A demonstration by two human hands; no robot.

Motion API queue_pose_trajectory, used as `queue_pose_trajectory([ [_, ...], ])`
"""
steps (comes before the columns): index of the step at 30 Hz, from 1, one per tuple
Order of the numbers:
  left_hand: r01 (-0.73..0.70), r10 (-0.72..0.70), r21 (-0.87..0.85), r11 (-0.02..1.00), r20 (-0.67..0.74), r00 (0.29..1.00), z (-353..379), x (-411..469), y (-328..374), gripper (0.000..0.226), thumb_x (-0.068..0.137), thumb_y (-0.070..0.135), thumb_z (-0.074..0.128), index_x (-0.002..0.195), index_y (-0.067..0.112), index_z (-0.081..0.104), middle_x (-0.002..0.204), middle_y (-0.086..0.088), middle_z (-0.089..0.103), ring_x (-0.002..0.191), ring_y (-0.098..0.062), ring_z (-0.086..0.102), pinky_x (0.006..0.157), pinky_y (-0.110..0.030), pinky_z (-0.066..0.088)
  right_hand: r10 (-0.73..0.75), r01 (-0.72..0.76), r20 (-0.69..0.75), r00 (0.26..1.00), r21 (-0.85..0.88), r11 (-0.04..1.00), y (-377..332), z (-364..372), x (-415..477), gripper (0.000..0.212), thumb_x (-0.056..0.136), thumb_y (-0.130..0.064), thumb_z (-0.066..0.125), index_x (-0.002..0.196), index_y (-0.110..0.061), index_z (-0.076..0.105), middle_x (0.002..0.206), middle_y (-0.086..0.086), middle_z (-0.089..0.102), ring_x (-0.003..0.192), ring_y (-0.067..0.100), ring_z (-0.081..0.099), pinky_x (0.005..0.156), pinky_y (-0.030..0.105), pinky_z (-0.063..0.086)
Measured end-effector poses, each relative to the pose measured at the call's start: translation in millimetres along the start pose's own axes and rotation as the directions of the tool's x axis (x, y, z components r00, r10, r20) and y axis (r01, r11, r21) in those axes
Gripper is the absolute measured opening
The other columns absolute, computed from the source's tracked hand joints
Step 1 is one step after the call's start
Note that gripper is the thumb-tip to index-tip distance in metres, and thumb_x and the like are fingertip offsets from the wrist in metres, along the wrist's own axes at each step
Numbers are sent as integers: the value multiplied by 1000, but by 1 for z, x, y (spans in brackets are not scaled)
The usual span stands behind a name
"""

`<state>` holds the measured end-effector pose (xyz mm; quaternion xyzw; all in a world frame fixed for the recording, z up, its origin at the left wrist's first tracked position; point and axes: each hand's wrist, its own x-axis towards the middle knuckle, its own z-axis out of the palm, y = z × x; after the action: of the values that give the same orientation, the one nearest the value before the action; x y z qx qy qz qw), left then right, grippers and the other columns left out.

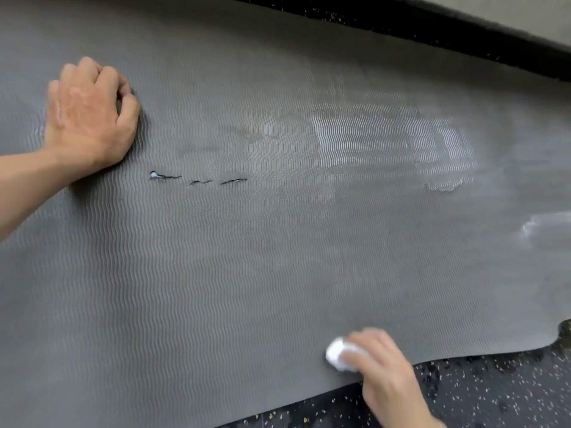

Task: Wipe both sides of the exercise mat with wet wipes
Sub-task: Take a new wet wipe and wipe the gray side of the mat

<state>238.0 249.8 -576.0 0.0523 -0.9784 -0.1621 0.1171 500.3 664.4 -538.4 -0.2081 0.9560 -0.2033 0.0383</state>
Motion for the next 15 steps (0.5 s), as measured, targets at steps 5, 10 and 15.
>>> queue_pose_trajectory([
  [5,-15,15,-35,999,-17,1000,-1,-1,2,25,95,26,40,96,3,51,108,-29,46,107,-45,43,94,-54,35,159,-186,-185,970,-143,972,27,1,75,31,91,3,42,84,-3,72,96,5,66,90,21,56,85,15,40],
  [10,9,-9,10,1000,-13,1000,4,1,-5,28,95,27,40,96,3,52,108,-29,46,105,-44,44,88,-54,35,54,-56,-100,994,-20,998,0,6,-14,32,100,-7,39,86,-18,66,104,-7,61,89,16,55,82,25,46],
  [15,-12,12,9,1000,0,1000,6,5,-3,27,95,27,40,97,4,53,109,-28,46,106,-43,43,89,-54,33,61,-75,-150,987,-86,993,22,4,60,35,92,4,38,80,-7,68,97,3,63,86,25,57,78,23,44],
])
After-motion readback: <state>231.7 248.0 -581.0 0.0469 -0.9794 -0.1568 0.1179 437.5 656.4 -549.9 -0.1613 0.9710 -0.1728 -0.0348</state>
